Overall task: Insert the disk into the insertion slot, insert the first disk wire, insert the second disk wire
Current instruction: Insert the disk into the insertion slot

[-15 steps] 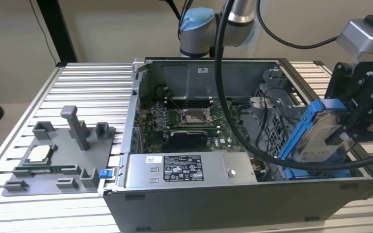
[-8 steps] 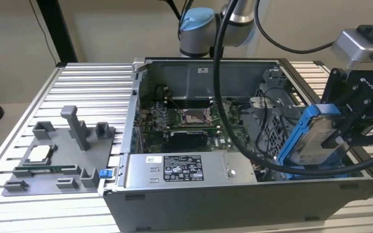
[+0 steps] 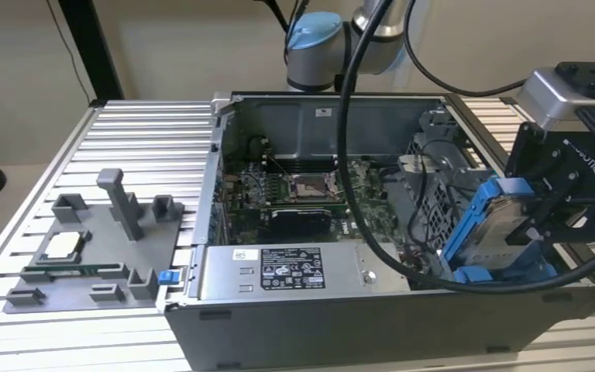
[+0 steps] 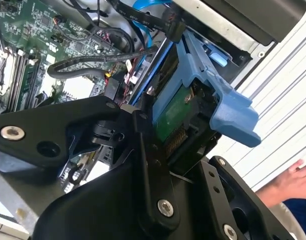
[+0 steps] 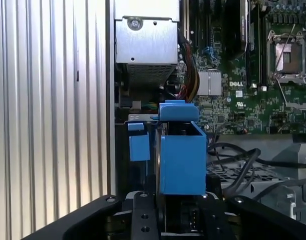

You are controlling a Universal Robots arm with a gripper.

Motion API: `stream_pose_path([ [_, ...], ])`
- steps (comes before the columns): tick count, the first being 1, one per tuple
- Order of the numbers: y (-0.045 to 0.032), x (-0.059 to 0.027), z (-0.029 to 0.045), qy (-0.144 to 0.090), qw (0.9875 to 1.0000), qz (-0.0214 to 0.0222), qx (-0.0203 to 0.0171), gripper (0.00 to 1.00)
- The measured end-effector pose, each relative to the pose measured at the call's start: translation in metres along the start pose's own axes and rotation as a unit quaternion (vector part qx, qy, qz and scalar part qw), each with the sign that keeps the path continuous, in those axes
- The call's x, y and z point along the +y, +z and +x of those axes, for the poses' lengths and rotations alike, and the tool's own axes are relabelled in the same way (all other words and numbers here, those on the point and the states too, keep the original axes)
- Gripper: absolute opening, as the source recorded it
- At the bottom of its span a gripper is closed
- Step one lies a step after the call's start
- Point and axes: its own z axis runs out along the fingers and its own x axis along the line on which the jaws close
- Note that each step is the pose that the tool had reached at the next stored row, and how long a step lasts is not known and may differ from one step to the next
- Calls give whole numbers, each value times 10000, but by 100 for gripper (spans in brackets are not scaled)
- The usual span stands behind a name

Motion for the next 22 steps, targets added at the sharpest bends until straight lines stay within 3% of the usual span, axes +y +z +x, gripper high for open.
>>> stream_pose_path([
  [7,36,0,4,2,10000,-4,-1,0],
  [8,36,-1,4,1,10000,-1,-1,100],
  [12,15,-1,1,0,10000,-3,-3,100],
  [16,-153,13,-17,2,10000,-14,-1,100],
  [17,-161,14,-29,1,10000,-14,-1,100],
  [20,-151,18,-131,1,10000,-6,-1,100],
  [22,-141,21,-217,-3,10000,25,-2,100],
])
